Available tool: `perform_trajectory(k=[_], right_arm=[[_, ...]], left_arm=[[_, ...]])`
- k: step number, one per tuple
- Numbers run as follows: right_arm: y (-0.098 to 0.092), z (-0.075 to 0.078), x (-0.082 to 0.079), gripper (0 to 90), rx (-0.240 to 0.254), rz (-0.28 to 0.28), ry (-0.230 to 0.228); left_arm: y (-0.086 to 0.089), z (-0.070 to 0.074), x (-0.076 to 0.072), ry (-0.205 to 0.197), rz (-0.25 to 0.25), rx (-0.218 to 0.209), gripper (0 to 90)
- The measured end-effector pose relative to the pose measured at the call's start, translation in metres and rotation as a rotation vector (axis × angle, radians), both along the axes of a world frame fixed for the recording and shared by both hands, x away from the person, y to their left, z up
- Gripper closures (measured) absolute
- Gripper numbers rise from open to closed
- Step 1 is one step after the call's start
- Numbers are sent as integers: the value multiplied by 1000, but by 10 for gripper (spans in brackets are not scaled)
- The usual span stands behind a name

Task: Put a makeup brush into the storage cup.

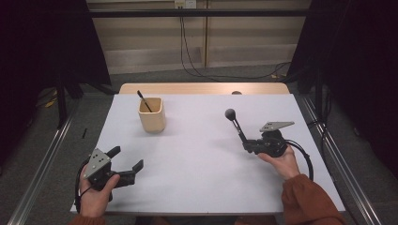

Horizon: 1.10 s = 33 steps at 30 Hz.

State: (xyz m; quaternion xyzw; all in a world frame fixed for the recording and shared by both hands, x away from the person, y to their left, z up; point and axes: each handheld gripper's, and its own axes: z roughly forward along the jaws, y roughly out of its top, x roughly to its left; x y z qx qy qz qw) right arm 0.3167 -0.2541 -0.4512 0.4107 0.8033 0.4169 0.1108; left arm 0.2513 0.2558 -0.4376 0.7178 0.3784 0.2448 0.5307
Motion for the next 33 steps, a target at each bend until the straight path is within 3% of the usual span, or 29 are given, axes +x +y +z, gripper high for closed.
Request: perform_trajectory(k=[7, 15, 22, 33], right_arm=[[1, -2, -5, 753, 93, -6, -38], [-2, 1, -14, 753, 140, -18, -105], [3, 8, -23, 753, 161, 4, -148], [16, 13, -29, 753, 194, 48, -166]], left_arm=[[-1, 1, -1, -4, -8, -4, 29], [-2, 2, -2, -9, -13, -14, 29], [-3, 3, -3, -12, -16, -13, 30], [-11, 6, -4, -21, -39, -14, 30]])
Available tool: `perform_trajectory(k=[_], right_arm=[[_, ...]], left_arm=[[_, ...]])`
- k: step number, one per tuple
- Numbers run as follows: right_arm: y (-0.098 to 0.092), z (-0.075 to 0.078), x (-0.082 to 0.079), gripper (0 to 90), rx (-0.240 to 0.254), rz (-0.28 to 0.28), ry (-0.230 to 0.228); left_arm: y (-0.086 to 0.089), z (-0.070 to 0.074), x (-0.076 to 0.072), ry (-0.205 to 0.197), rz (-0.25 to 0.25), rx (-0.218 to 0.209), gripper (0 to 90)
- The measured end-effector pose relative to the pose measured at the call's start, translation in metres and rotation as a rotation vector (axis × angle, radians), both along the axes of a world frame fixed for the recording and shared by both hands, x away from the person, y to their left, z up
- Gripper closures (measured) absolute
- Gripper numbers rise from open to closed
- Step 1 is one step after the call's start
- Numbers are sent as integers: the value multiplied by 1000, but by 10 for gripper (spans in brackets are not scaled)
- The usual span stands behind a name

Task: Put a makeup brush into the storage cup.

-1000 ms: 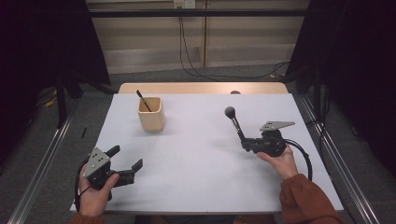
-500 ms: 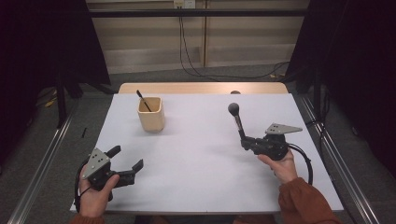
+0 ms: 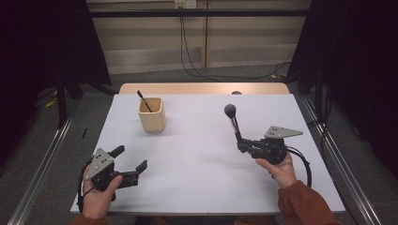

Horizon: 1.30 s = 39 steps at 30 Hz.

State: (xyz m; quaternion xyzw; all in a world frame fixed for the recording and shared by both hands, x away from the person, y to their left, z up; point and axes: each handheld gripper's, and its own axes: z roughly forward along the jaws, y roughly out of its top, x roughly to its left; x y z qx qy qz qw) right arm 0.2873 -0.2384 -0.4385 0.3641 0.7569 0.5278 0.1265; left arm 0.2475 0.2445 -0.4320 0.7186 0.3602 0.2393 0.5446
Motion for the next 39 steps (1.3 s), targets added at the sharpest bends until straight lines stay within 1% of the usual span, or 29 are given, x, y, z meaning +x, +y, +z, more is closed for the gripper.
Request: perform_trajectory(k=[6, 13, 16, 18, 20, 22, 23, 26, 29, 31, 34, 36, 39], right_arm=[[9, 4, -3, 753, 9, 34, -13], [19, 7, -5, 753, 17, 64, -21], [24, 7, -6, 752, 19, 80, -25], [27, 8, -6, 753, 18, 90, -28], [30, 8, -6, 752, 23, 93, -26], [31, 9, -6, 753, 26, 96, -26], [33, 9, -5, 753, 28, 100, -29], [37, 9, -6, 753, 27, 115, -27], [41, 7, -6, 753, 24, 128, -24], [44, 7, -6, 753, 24, 134, -25], [46, 8, -6, 753, 27, 140, -31], [48, 9, -7, 752, 31, 141, -30], [50, 9, -7, 752, 31, 143, -31]], left_arm=[[-7, 3, -4, 9, -21, -8, 30], [-18, 7, -7, -1, -49, -12, 30], [-23, 9, -6, -8, -40, -14, 29], [-25, 10, -3, -14, -51, -17, 27], [-27, 10, -2, -17, -49, -14, 27], [-30, 10, 0, -18, -60, -21, 27], [-32, 10, 1, -19, -62, -17, 27], [-38, 10, 2, -28, -60, -19, 25], [-45, 10, 4, -18, -76, -33, 25], [-51, 12, 6, -19, -90, -29, 24], [-60, 14, 9, -13, -121, -38, 23], [-68, 15, 10, -15, -136, -35, 24], [-77, 16, 13, -14, -153, -40, 23]])
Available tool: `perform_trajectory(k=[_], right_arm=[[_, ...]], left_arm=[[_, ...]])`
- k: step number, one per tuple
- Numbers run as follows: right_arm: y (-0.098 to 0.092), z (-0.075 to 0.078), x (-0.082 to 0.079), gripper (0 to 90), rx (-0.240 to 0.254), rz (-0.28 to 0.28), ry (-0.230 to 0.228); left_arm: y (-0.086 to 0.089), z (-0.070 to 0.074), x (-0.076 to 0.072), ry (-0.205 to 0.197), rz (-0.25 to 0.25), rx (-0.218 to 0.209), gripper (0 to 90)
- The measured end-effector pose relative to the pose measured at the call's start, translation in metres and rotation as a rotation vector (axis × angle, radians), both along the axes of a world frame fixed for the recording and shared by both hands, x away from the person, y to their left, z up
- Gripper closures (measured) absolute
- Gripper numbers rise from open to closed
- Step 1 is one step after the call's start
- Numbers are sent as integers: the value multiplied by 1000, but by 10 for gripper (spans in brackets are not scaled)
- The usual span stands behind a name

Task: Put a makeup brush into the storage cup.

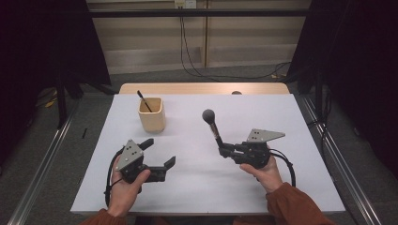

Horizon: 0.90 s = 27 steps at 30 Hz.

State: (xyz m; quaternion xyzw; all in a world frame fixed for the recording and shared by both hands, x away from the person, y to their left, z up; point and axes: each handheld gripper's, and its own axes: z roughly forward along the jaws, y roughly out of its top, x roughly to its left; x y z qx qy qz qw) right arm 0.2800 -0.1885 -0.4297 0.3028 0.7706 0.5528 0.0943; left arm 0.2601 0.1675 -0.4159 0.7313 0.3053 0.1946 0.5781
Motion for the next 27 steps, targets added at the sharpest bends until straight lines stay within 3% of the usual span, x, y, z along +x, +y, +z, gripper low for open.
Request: perform_trajectory(k=[4, 8, 17, 27], right_arm=[[4, 0, -1, 753, -1, 10, -3], [8, 0, -2, 752, 0, 20, -8], [15, 1, -1, 752, -3, 34, -15], [25, -3, -4, 752, -13, 72, -9]], left_arm=[[-13, 3, 3, -1, -26, -10, 24], [-26, 6, 8, -24, -38, 12, 23], [-47, 10, 21, -12, -67, 1, 22], [-64, 13, 23, 4, -106, -8, 19]])
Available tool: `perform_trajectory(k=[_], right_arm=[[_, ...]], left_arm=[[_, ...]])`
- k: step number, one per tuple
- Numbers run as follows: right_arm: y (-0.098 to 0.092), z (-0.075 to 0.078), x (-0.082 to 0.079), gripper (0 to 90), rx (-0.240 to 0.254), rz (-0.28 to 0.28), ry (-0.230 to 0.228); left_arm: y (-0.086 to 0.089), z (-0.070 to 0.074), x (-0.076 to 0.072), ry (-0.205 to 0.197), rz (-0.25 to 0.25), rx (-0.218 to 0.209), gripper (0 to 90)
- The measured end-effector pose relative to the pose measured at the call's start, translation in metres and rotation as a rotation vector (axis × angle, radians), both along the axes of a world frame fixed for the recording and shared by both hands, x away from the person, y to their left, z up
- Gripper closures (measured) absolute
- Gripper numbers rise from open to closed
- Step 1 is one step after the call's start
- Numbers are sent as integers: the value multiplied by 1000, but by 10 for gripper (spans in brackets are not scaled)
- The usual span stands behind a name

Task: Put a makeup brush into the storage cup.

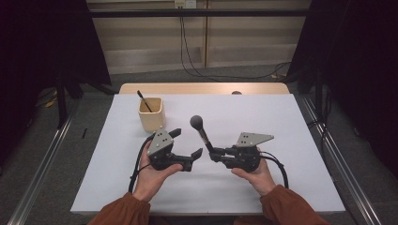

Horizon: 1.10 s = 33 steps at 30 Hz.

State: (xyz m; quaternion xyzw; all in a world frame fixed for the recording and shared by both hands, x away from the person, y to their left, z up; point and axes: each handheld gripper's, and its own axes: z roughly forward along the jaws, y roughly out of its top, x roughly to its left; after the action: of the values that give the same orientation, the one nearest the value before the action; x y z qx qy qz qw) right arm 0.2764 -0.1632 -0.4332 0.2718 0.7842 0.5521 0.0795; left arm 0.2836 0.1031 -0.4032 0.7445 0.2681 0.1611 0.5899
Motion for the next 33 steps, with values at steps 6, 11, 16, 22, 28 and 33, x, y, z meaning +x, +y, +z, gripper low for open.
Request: perform_trajectory(k=[6, 11, 16, 22, 28, 33], right_arm=[[1, -1, 0, 752, -5, 0, -3], [0, 0, 0, 752, 2, -1, -3], [2, -1, -1, 752, -3, 5, -1], [3, -1, -2, 753, -2, 11, 1], [6, -4, -3, 752, -14, 27, 3], [5, -4, -3, 752, -17, 22, 6]], left_arm=[[-11, 0, 1, -29, -15, 16, 16], [-20, 2, 3, -26, -44, 7, 75], [-23, 0, 5, -5, -39, 1, 170], [-23, -4, 5, 30, -34, -18, 288], [-22, -3, 6, 43, -43, -35, 426], [-19, -3, 7, 63, -48, -46, 540]])
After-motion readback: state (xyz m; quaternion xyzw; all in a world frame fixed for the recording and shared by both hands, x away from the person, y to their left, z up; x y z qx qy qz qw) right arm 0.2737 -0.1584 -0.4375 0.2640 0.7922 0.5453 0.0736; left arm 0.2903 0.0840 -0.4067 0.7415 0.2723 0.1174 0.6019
